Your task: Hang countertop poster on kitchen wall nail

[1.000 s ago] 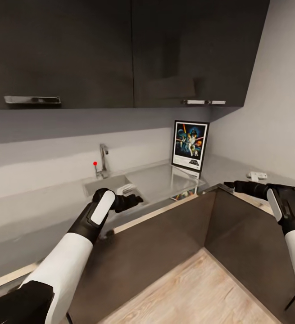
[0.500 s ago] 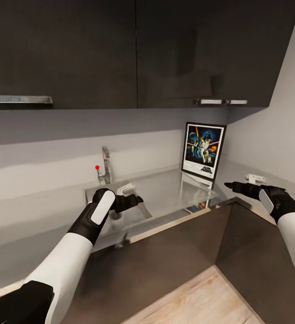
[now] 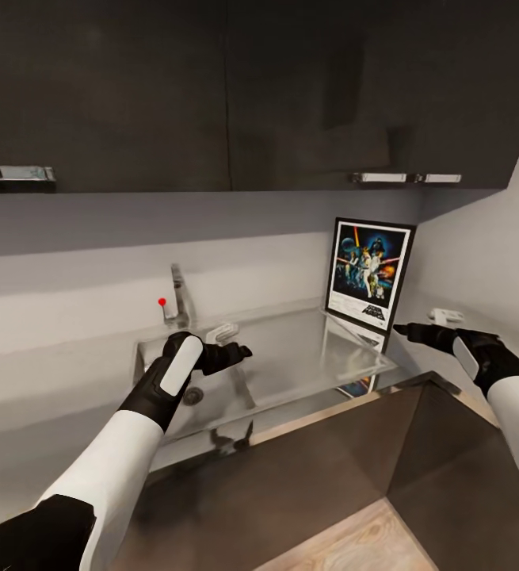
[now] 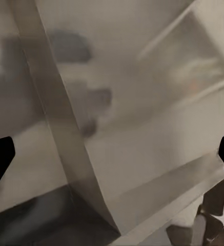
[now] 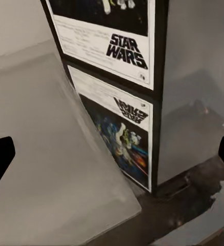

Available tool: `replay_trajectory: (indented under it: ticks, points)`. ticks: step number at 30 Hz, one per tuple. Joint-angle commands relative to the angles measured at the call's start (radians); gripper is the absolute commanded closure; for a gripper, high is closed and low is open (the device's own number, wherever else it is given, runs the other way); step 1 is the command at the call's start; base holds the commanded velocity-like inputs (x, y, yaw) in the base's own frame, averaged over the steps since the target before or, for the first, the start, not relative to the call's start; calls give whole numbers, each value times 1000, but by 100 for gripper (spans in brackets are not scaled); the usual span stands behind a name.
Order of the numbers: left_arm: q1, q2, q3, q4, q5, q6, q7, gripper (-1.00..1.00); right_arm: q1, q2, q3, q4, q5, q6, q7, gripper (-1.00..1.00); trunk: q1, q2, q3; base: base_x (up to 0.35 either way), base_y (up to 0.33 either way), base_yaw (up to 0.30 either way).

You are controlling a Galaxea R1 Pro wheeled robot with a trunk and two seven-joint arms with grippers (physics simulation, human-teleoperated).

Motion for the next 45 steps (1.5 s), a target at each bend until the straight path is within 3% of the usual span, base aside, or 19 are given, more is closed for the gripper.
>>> replay_trajectory:
  ticks: [1,2,7,23,27,33,36,39,45]
  points:
    - [-1,0,-1,-1,10,1,10,-100,0,0,14,-1,-8,8,3,-100,1,-1,-1,232,-270,6]
    - [-1,0,-1,-1,10,1,10,-100,0,-1,36,-1,-9,14,3,-100,1,-1,-1,225,-274,2]
    - [-1,0,-1,-1,10,1,10,-100,0,0,47,-1,-7,17,-2,-100,1,-1,-1,212,-280,14]
    - [0,0,-1,-1,14,2,10,-100,0,-4,51,3,-8,17,-22,-100,1,-1,-1,103,-136,259]
    - [1,0,38,-2,16,3,10,-100,7,-14,51,12,-8,11,-30,-100,1,-1,-1,5,-6,296]
    - [6,0,71,-21,17,6,11,-100,99,-53,51,24,-9,7,-25,-100,1,-1,-1,17,-59,227]
    - [6,-3,74,-25,17,9,21,-100,152,-87,48,15,-14,10,-23,-100,1,-1,-1,85,-239,57]
    - [9,-4,75,-26,17,15,35,-100,171,-118,43,9,-19,15,0,-100,1,-1,-1,63,-289,21]
    - [16,-4,75,-27,17,18,43,-100,181,-148,41,6,-21,18,57,-100,1,-1,-1,16,-313,5]
